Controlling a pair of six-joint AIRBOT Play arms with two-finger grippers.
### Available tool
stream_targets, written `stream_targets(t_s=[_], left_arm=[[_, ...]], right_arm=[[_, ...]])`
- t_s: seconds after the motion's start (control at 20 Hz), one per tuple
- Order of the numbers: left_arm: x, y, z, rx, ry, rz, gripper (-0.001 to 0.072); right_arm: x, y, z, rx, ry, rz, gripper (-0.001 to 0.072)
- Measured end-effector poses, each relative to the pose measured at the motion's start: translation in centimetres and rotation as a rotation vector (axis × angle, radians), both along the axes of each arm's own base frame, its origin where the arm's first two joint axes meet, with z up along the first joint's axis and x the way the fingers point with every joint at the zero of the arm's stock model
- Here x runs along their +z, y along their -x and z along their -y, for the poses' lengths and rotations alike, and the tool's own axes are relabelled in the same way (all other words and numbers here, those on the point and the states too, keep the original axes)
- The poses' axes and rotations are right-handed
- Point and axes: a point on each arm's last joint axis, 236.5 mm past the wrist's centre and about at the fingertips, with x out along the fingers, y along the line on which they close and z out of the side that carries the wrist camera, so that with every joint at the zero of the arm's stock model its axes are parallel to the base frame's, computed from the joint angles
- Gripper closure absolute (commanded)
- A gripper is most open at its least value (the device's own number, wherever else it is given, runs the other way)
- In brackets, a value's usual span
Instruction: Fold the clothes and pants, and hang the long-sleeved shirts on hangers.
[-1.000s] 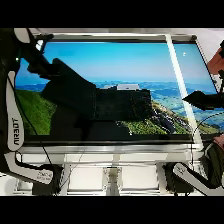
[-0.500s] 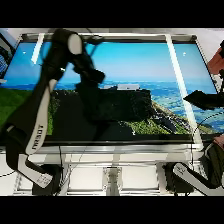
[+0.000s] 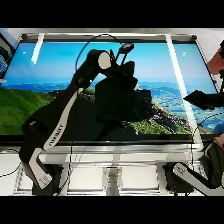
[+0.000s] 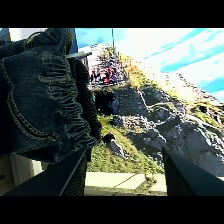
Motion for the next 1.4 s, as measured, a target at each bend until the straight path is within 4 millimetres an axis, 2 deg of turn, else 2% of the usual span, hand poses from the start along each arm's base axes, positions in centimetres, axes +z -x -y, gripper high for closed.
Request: stream_targets(t_s=[0.1, 0.15, 0.2, 0.3, 0.35, 0.4, 0.45, 0.5, 0.55, 0.65, 0.75, 0.8, 0.9, 0.95, 1.0, 1.15, 1.25, 1.35, 1.4], left_arm=[[-0.9, 0.8, 1.8, -0.036, 0.057, -0.05, 0.0677], [-1.3, 1.2, 2.6, -0.052, 0.081, -0.073, 0.0621], [-1.8, 1.5, 3.2, -0.063, 0.099, -0.094, 0.0522], [-2.4, 2.2, 4.7, -0.087, 0.148, -0.139, 0.0482], [-2.7, 2.7, 5.5, -0.109, 0.178, -0.159, 0.0419], [-2.8, 3.2, 6.3, -0.134, 0.21, -0.176, 0.0418], [-2.7, 3.8, 7.2, -0.163, 0.248, -0.189, 0.0371], [-2.4, 4.6, 8.0, -0.192, 0.29, -0.202, 0.0287], [-2.2, 5.2, 8.7, -0.216, 0.317, -0.214, 0.0266], [-2.2, 6.1, 9.6, -0.245, 0.351, -0.228, 0.0274], [-2.0, 6.1, 9.6, -0.243, 0.367, -0.244, 0.0372], [-2.1, 5.6, 9.1, -0.227, 0.363, -0.253, 0.0372], [-2.4, 3.6, 6.8, -0.173, 0.305, -0.245, 0.0372], [-3.1, 2.7, 4.9, -0.147, 0.235, -0.237, 0.0371], [-4.0, 1.9, 2.7, -0.12, 0.15, -0.229, 0.0369], [-6.1, -0.7, -5.9, 0.0, -0.132, -0.184, 0.0369], [-6.6, -1.6, -11.0, 0.072, -0.267, -0.169, 0.0369], [-6.8, -1.9, -15.0, 0.136, -0.355, -0.173, 0.0368], [-6.9, -1.8, -16.4, 0.156, -0.383, -0.18, 0.0369]], right_arm=[[0.0, 0.0, 0.0, -0.001, 0.001, 0.001, 0.0217], [0.0, -0.1, 0.1, -0.003, 0.003, 0.004, 0.0217], [0.0, -0.1, 0.1, -0.004, 0.004, 0.005, 0.0217], [0.0, -0.2, 0.1, -0.004, 0.005, 0.008, 0.0214], [0.0, -0.3, 0.0, -0.002, 0.003, 0.008, 0.0201], [-0.1, -0.4, -0.4, 0.008, 0.001, 0.006, 0.0065], [-0.2, -0.7, -0.8, 0.017, -0.001, 0.006, 0.0002], [-0.5, -1.0, -1.2, 0.031, -0.003, 0.003, 0.0002], [-0.9, -1.4, -1.8, 0.046, -0.004, 0.001, 0.0002], [-1.8, -2.1, -3.2, 0.085, -0.009, -0.01, -0.0001], [-2.9, -2.9, -4.8, 0.13, -0.015, -0.024, -0.0008], [-3.6, -3.3, -5.6, 0.156, -0.015, -0.03, -0.0008], [-5.4, -4.0, -7.7, 0.22, -0.019, -0.052, -0.0008], [-6.3, -4.4, -8.5, 0.247, -0.019, -0.065, -0.0008], [-7.3, -4.7, -9.5, 0.277, -0.023, -0.081, -0.0008], [-9.9, -6.2, -12.2, 0.355, -0.045, -0.126, -0.0008], [-11.5, -7.0, -14.0, 0.404, -0.054, -0.159, -0.0008], [-13.4, -7.1, -15.2, 0.425, -0.051, -0.22, 0.0002], [-14.5, -7.0, -15.4, 0.427, -0.043, -0.254, 0.0038]])
